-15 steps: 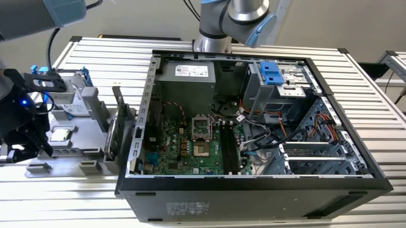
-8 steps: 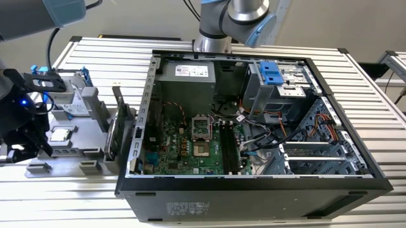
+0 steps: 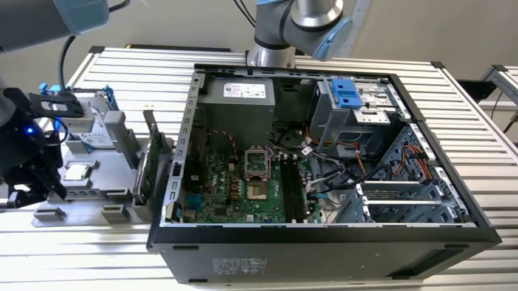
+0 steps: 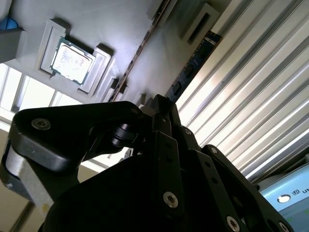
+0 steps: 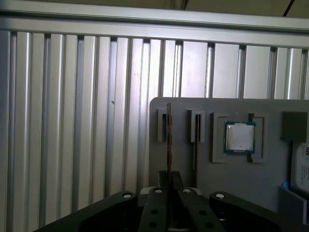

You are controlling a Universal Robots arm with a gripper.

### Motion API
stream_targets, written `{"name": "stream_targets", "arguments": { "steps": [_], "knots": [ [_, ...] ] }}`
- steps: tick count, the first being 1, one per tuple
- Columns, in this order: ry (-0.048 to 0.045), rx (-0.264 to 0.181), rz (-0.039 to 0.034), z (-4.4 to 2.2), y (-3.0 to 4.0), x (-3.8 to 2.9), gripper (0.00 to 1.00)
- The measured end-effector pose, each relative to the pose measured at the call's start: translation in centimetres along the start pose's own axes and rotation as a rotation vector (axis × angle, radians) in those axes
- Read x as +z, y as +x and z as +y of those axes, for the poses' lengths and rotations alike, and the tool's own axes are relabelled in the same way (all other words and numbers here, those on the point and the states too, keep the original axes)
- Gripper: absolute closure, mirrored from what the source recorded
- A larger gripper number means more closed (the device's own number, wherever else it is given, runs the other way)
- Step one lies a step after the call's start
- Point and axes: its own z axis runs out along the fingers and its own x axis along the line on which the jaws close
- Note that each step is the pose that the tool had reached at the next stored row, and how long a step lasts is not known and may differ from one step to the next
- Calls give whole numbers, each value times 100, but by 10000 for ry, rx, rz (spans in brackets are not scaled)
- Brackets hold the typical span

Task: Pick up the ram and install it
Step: 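Pick up the ram and move it above insertion slot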

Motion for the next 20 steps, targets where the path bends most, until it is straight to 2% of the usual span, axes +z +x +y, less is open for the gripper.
{"name": "stream_targets", "arguments": {
  "steps": [20],
  "knots": [
    [1, 29, -1, 25, -2, -58, 100]
  ]
}}
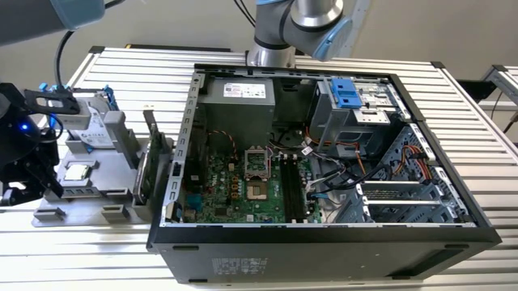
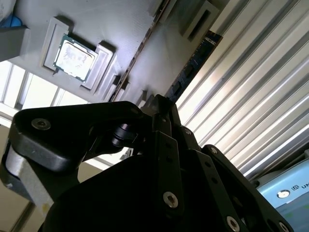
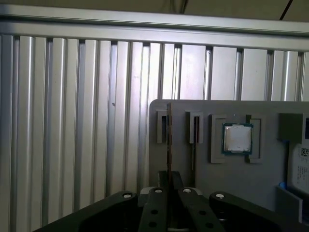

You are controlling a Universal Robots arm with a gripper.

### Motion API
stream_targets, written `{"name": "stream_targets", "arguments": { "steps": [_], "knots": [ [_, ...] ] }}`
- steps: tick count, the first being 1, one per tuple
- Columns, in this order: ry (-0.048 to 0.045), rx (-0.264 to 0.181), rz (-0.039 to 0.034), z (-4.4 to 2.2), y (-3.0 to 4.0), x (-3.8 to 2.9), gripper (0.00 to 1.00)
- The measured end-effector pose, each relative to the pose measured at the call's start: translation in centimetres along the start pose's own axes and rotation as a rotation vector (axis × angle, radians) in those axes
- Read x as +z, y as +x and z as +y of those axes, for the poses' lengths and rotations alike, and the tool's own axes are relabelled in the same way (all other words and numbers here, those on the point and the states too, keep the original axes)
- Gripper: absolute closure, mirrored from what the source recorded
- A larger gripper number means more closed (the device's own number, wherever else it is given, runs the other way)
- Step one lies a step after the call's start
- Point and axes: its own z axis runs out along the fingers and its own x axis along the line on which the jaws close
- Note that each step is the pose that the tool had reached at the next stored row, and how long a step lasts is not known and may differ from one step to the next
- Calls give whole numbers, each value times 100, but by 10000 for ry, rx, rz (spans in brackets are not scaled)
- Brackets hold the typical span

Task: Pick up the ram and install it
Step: 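Pick up the ram and move it above insertion slot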

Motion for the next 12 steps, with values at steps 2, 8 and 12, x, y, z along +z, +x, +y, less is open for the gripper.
{"name": "stream_targets", "arguments": {
  "steps": [2, 8, 12],
  "knots": [
    [0, 1, -1, 1, 0, -2, 100],
    [0, 4, 0, 2, 0, -11, 100],
    [0, 5, 0, 3, 0, -18, 100]
  ]
}}
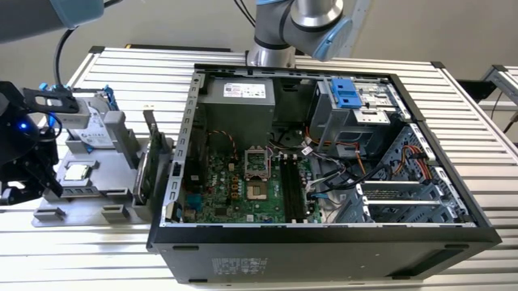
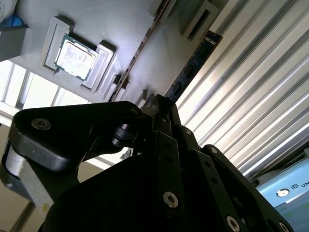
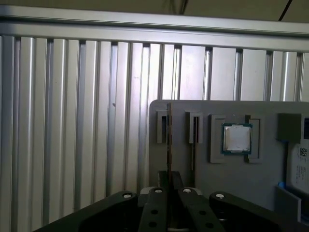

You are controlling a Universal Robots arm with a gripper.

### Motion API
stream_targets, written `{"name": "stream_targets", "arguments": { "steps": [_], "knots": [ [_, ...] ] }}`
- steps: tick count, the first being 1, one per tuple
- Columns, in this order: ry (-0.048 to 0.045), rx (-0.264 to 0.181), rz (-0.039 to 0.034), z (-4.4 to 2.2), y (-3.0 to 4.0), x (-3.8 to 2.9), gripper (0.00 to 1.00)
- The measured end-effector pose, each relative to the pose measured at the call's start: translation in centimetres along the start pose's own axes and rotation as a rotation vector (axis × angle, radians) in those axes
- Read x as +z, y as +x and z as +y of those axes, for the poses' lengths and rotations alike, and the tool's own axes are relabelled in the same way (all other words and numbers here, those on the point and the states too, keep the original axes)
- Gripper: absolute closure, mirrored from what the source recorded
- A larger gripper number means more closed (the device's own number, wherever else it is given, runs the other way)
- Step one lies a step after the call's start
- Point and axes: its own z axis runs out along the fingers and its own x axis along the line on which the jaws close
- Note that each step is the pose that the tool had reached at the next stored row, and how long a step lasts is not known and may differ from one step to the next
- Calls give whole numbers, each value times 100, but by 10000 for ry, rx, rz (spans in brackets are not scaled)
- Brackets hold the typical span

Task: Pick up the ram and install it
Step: 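Pick up the ram and move it above insertion slot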

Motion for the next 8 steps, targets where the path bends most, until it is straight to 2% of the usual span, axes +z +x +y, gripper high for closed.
{"name": "stream_targets", "arguments": {
  "steps": [8],
  "knots": [
    [1, 0, -1, 0, 0, -22, 100]
  ]
}}
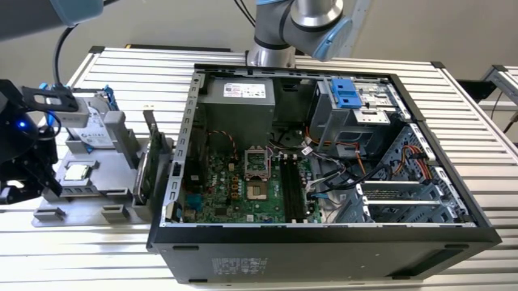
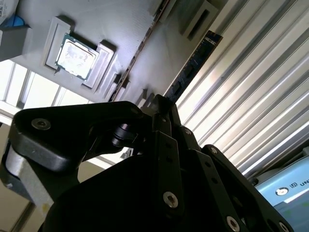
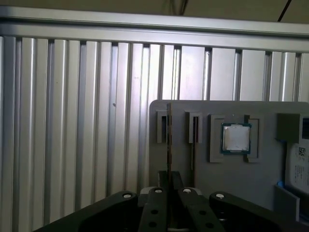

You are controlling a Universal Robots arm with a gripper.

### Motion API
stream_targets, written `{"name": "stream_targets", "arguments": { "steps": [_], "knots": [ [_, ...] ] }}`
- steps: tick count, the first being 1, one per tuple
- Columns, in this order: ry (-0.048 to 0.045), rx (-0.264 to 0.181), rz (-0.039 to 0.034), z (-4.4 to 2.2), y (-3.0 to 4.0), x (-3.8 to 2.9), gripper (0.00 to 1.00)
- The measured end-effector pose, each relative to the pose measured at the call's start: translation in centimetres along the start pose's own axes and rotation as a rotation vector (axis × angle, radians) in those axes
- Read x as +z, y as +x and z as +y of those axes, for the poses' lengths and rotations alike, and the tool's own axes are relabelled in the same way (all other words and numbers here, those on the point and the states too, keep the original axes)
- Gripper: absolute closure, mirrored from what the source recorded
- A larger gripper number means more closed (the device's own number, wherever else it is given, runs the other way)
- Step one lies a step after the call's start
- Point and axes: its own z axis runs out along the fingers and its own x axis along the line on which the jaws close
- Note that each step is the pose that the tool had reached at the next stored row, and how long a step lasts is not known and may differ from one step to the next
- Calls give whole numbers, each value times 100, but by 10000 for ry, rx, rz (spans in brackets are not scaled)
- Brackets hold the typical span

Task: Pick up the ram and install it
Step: 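Pick up the ram and move it above insertion slot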

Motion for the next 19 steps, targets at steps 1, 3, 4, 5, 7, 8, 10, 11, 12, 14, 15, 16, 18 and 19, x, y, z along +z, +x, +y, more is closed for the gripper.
{"name": "stream_targets", "arguments": {
  "steps": [1, 3, 4, 5, 7, 8, 10, 11, 12, 14, 15, 16, 18, 19],
  "knots": [
    [0, 0, 0, 0, 0, -2, 100],
    [-1, 0, 1, 0, 0, -7, 100],
    [-1, 1, 1, 0, 0, -9, 100],
    [0, 0, 0, 0, 0, -10, 100],
    [-2, 0, 2, 2, 0, -13, 100],
    [0, 0, 1, 2, 0, -13, 100],
    [1, 1, 0, 3, -1, -14, 100],
    [-1, 1, 1, 3, 0, -19, 100],
    [-2, 1, 2, 3, 0, -23, 100],
    [-1, 0, 1, 3, -1, -30, 100],
    [0, 1, 0, 3, -1, -33, 100],
    [0, 0, 0, 3, -1, -35, 100],
    [-2, 3, 1, 4, -1, -43, 100],
    [-3, 3, 3, 4, -1, -51, 100]
  ]
}}
